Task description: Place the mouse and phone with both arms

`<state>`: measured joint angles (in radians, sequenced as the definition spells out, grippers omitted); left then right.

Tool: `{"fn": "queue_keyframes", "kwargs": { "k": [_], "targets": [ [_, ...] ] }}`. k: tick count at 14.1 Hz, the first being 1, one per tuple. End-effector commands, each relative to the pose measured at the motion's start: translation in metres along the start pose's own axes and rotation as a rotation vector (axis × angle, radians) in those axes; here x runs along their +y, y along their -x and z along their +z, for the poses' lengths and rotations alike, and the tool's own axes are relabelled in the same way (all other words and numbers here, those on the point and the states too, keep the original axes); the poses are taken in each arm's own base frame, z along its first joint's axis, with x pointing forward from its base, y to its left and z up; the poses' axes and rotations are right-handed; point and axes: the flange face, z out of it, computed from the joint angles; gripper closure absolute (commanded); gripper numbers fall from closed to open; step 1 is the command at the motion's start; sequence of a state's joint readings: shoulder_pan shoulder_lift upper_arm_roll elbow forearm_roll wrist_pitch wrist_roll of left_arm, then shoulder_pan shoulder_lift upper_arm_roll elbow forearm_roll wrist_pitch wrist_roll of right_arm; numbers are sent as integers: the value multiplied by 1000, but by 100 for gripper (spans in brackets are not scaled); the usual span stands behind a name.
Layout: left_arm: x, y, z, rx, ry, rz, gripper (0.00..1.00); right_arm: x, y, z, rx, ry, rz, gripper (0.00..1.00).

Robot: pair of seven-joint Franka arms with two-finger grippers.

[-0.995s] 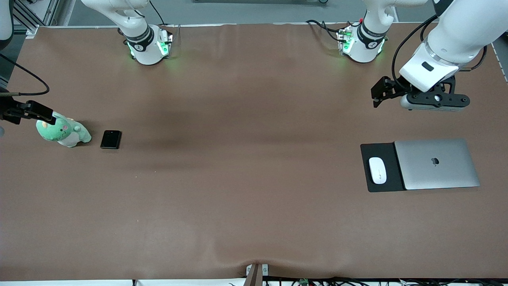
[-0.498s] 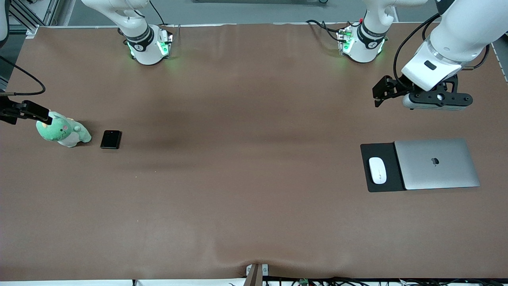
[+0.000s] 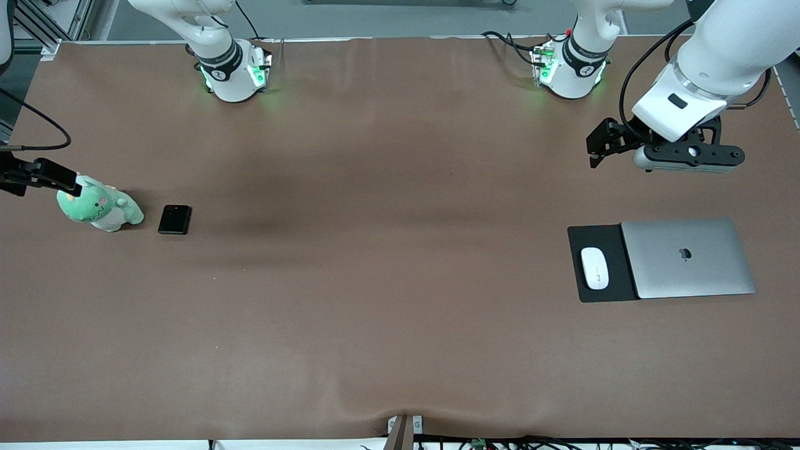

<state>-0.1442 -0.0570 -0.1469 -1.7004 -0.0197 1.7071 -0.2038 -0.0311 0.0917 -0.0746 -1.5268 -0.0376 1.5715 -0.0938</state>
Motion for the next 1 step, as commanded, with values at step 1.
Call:
{"fn": "queue_keyframes", "kwargs": {
  "k": [1],
  "targets": [
    [0,6,-7,-3,3,-13,0,3,1,-1,7,3,-13,0]
  ]
}}
